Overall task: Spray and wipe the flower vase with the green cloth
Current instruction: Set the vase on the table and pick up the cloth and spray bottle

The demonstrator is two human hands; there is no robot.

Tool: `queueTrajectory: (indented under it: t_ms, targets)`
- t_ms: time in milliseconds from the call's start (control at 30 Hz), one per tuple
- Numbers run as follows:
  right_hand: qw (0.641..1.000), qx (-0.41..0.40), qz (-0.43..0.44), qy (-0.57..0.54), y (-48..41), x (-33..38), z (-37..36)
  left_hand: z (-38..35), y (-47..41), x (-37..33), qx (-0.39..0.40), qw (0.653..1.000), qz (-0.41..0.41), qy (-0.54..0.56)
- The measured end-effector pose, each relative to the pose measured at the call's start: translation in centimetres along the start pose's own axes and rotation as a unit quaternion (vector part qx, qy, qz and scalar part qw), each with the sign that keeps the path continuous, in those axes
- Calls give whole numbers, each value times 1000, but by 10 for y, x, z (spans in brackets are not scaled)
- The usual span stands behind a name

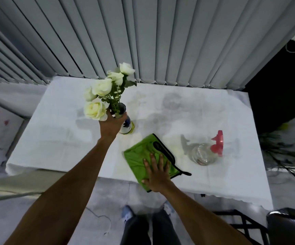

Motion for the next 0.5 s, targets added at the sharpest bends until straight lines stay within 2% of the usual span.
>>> queueTrajectory:
  t_ms: [500]
  targets:
    - [1000, 8, -15, 13, -6, -2, -9, -12, -8, 0, 41, 998, -54, -10]
Point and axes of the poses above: each hand's wrist, its own y-axis away from the middle knuckle, its own z-axis out of the back of the hand, x = y × z, the point moved 5 cm from there along -y, towards the middle knuckle, and after that the axes turned 4 degrees about -y, right-handed, at the moved point
